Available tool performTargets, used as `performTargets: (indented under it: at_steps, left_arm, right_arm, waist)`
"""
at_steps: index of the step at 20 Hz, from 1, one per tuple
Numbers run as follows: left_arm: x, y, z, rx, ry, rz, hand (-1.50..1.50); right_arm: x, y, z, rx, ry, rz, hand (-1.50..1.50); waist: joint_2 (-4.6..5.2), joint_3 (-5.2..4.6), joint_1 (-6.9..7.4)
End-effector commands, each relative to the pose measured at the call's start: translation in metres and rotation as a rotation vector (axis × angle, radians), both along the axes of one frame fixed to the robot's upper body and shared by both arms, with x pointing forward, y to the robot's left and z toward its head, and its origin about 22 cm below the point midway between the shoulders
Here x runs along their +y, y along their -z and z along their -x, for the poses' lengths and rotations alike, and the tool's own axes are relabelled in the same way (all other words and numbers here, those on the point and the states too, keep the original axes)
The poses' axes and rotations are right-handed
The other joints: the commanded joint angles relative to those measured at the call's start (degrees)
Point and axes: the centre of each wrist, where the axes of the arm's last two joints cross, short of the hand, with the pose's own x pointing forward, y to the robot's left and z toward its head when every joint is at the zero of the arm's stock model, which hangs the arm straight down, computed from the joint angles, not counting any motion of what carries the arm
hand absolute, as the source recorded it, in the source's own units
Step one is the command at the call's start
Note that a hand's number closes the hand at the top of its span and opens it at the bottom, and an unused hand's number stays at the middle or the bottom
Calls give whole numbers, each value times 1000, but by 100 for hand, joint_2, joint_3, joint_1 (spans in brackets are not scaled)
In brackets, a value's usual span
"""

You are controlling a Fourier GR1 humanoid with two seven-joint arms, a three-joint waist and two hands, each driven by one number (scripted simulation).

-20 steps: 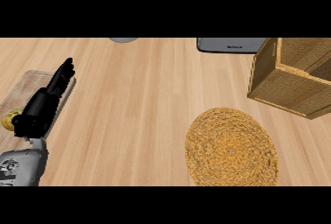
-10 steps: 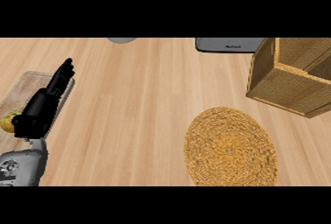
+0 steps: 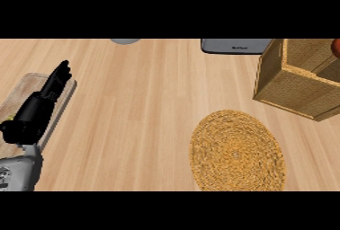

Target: Pick the pear from the placemat and place it in the basket

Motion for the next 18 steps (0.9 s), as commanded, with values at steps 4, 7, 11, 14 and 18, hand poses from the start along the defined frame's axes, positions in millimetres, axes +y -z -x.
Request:
performTargets:
  at_steps: [4,7,11,14,18]
  left_arm:
    - [2,-3,-4,-8,-4,-8,0]
    - [7,5,-3,-2,-23,-5,0]
    - [0,6,-7,11,-23,9,0]
    - [6,-6,-4,-1,-4,-12,0]
    - [6,10,1,-1,6,-9,0]
  right_arm:
    - [4,4,-6,78,-70,-92,-150]
    - [12,24,-14,-9,-60,-198,-150]
    - [-10,9,-6,-127,15,-483,-150]
    - [-29,1,7,-230,163,-613,-150]
    - [-54,-1,24,-345,296,-717,-150]
  waist:
    - [-16,0,-39]
    - [-27,-1,-78]
    - [6,4,-35]
    - [-14,6,-19]
    - [40,7,22]
